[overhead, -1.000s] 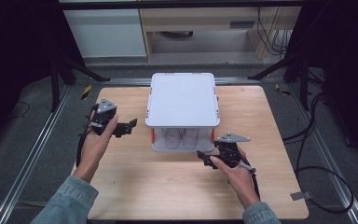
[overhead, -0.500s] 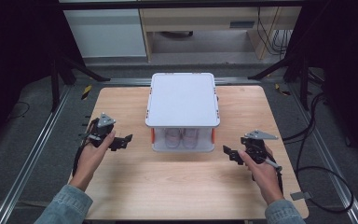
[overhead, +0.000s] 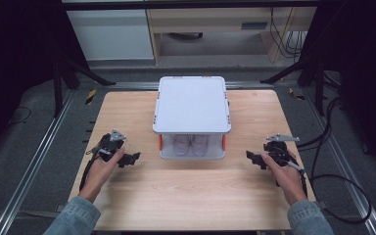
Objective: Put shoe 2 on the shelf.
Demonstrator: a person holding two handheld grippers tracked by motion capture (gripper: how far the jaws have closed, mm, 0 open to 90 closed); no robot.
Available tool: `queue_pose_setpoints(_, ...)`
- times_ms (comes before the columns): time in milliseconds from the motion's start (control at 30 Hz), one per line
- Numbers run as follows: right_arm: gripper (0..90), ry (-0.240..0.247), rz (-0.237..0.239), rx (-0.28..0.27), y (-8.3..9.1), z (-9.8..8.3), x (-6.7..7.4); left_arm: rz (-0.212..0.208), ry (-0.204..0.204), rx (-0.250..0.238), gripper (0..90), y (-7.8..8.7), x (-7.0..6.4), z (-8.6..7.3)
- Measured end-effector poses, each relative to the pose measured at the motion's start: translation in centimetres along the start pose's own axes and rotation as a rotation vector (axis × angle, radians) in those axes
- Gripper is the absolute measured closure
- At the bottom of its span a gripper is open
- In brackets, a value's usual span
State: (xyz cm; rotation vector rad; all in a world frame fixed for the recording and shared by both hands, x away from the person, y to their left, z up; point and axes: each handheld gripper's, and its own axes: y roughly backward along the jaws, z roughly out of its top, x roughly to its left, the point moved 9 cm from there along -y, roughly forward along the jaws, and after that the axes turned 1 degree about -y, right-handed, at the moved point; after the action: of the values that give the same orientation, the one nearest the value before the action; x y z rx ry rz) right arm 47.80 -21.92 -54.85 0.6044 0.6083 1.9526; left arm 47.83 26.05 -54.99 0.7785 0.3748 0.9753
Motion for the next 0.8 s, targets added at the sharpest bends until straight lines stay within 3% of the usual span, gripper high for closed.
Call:
queue_pose_setpoints(300,16.0,-0.047,-0.103,-0.040,-1.0,0.5,-3.0,0.009,0.041,-0.011,4.8,-1.8,0.7,-0.6)
queue_pose_setpoints(333,15.6,-0.064,-0.141,-0.043,-1.2,0.4,-3.7,0.020,0.047,-0.005,4.8,-2.2,0.8,-0.9)
queue_pose_setpoints(400,14.6,-0.065,-0.171,-0.041,-1.5,0.3,-4.1,0.023,0.051,-0.004,4.8,-2.5,0.8,-1.2)
queue_pose_setpoints(567,12.6,-0.049,-0.196,-0.014,-2.1,-0.2,-4.1,0.033,0.082,-0.034,3.0,-2.8,1.0,-1.3)
queue_pose_setpoints(800,7.2,0.000,-0.215,0.046,-2.8,-1.1,-3.6,0.040,0.086,-0.030,2.2,-2.8,1.1,-1.4)
